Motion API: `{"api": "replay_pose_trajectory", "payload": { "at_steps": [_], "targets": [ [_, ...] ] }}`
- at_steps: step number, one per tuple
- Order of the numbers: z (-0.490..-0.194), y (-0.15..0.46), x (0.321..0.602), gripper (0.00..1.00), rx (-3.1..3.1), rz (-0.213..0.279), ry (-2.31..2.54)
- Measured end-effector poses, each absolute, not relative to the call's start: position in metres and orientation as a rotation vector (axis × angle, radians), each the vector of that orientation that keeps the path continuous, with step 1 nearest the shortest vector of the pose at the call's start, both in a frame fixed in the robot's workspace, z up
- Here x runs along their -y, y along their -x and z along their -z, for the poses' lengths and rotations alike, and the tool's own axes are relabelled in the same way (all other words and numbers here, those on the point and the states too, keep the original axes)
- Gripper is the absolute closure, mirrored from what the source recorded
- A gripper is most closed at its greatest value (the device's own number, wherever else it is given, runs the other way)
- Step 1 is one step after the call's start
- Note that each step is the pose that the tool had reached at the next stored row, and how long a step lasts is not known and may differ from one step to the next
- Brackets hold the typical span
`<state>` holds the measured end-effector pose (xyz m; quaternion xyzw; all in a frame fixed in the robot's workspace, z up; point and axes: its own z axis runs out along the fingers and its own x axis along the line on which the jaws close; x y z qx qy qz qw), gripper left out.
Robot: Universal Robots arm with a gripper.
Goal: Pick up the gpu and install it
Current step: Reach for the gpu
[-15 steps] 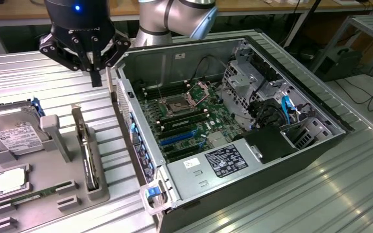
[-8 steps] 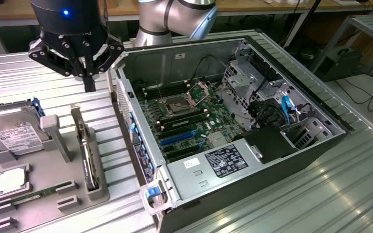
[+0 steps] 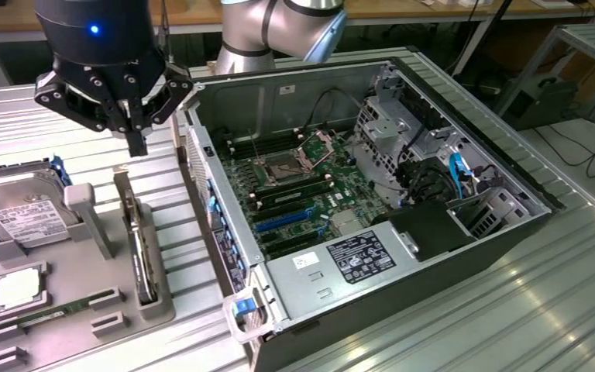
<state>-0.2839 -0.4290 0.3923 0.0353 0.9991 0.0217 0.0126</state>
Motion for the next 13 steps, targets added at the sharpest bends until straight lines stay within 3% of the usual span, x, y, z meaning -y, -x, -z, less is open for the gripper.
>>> {"api": "replay_pose_trajectory", "payload": {
  "at_steps": [13],
  "targets": [
    [-0.392,0.295,0.437,0.89,-3.117,-0.071,-0.001]
  ]
}}
